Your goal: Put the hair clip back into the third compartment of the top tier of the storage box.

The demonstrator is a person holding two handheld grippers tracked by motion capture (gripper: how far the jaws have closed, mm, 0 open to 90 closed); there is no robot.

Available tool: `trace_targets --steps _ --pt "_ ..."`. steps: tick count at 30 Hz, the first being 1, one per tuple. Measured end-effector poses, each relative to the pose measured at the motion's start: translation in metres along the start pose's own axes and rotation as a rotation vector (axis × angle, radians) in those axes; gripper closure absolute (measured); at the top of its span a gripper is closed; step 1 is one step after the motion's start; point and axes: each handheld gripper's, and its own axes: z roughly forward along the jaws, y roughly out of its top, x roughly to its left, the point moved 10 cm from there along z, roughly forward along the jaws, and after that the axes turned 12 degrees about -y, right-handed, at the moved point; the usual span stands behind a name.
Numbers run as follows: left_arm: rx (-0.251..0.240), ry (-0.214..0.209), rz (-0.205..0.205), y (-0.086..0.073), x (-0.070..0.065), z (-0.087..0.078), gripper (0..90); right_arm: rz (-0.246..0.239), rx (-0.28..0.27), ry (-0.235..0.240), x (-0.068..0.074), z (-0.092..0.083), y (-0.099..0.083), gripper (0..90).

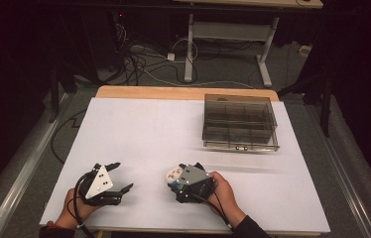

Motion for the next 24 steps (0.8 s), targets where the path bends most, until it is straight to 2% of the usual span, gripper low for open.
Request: trace_targets --steps 11,24 --pt "-0.004 0.001 0.002 0.000 0.000 -0.001 21.2 0.002 -0.026 -0.016 -0.010 -0.012 0.005 32.1" --pt "-0.006 0.006 0.004 0.001 0.001 -0.002 21.2 0.009 -0.058 -0.044 -0.029 -0.032 0.009 32.3"
